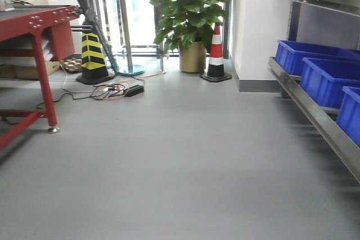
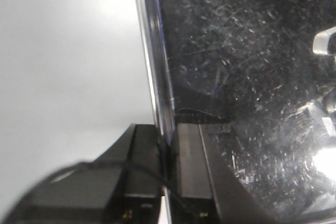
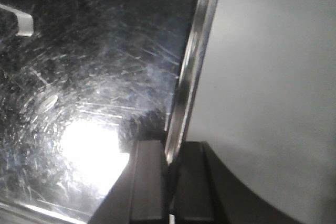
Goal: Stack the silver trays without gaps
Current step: 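Turn the base away from the rack while holding the tray, then drive the base to the other rack carrying the tray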
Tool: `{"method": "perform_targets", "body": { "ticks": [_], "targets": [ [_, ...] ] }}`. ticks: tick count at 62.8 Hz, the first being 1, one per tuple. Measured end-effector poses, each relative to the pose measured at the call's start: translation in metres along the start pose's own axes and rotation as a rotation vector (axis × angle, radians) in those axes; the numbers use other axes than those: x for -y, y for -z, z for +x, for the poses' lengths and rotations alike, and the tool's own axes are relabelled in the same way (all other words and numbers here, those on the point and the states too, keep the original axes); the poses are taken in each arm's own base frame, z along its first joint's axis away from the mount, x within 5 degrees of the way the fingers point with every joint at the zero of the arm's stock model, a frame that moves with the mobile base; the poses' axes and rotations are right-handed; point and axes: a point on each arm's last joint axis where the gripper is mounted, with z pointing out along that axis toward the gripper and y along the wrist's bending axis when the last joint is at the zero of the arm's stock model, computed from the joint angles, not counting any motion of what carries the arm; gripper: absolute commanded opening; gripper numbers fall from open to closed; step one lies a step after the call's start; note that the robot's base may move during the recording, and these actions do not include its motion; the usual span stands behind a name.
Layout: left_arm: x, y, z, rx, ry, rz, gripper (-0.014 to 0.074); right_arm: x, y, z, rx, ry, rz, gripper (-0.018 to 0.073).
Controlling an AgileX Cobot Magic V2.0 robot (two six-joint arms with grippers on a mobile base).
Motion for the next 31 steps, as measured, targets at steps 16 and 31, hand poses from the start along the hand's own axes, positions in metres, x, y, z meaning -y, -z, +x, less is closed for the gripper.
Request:
{"method": "perform_targets", "body": {
  "ticks": [16,31],
  "targets": [
    [0.0003,0.0000,0.0001,-0.001,0.001,0.003,-0.0048,0.0003,0.0000,-0.0001,0.001,0.001,0.003,0.0055],
    [0.0005,0.0000,0.0002,-0.002,0.002,0.005,-0.0048,0.0003,0.0000,-0.0001,0.001,0.001,0.004,0.0055]
  ]
}}
